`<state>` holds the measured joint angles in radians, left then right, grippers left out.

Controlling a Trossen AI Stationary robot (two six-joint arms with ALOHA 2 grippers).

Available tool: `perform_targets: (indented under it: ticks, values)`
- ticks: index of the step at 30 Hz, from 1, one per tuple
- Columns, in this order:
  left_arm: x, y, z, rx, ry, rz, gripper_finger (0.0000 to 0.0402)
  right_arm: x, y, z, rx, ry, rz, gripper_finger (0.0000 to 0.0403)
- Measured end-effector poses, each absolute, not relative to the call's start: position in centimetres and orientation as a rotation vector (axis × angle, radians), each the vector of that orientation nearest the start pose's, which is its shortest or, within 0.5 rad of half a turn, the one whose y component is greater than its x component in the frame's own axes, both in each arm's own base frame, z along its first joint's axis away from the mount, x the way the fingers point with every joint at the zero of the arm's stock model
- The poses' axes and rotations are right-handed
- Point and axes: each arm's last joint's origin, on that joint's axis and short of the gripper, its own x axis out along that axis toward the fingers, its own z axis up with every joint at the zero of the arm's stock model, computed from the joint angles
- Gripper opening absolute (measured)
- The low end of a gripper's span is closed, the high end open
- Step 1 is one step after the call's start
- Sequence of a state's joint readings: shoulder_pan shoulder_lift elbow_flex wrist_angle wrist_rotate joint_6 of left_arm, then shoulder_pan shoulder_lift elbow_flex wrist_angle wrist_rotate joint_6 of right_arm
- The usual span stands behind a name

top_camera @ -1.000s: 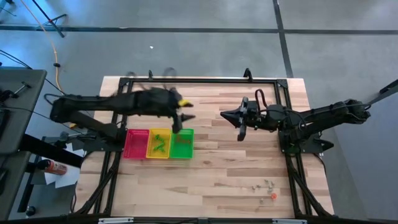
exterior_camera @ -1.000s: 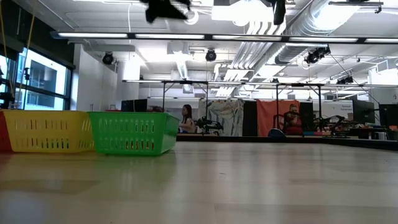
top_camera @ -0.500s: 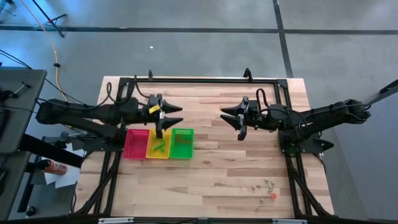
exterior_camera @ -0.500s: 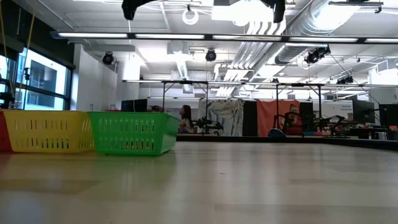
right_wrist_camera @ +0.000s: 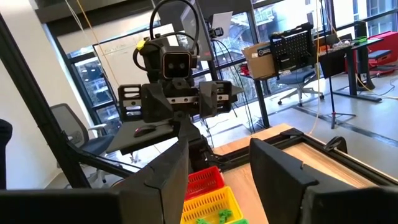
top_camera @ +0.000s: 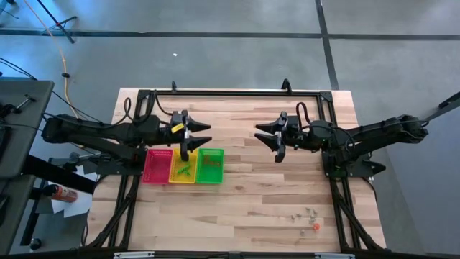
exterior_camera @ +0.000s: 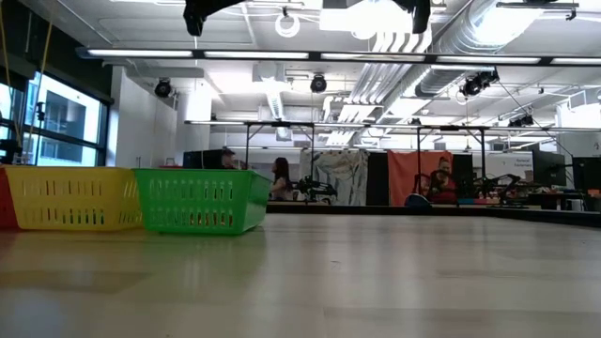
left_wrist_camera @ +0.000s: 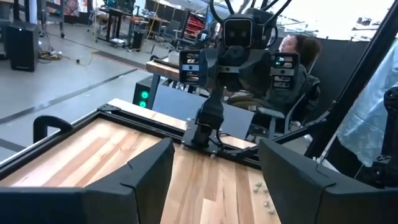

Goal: Sort Halloween decoration
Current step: Put the orange pumpkin toy into the green bin

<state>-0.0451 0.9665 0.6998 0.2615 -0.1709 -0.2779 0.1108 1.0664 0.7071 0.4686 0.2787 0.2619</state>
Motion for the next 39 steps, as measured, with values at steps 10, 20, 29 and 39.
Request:
perform_targets:
  ticks: [10,20,29,39]
  values:
    - [21.8,-0.5,31.3,-0.251,-0.009,0.126,0.0225,23.7,1.8,31.5,0.256,-0.126,-0.154,0.0165]
    - [21.8,-0.5,31.3,-0.249,-0.008,0.127,0.0225,23.7,1.9,31.5,0.351,-0.133,-0.147,0.0165]
    - [21.8,-0.3,31.3,-0.249,-0.014,0.179,0.0225,23.8,1.9,30.9,0.519,-0.086,-0.151,0.0165]
    - [21.8,-0.3,31.0,-0.244,0.019,0.183,0.0225,24.5,1.9,32.9,0.51,0.196,-0.23,0.0165]
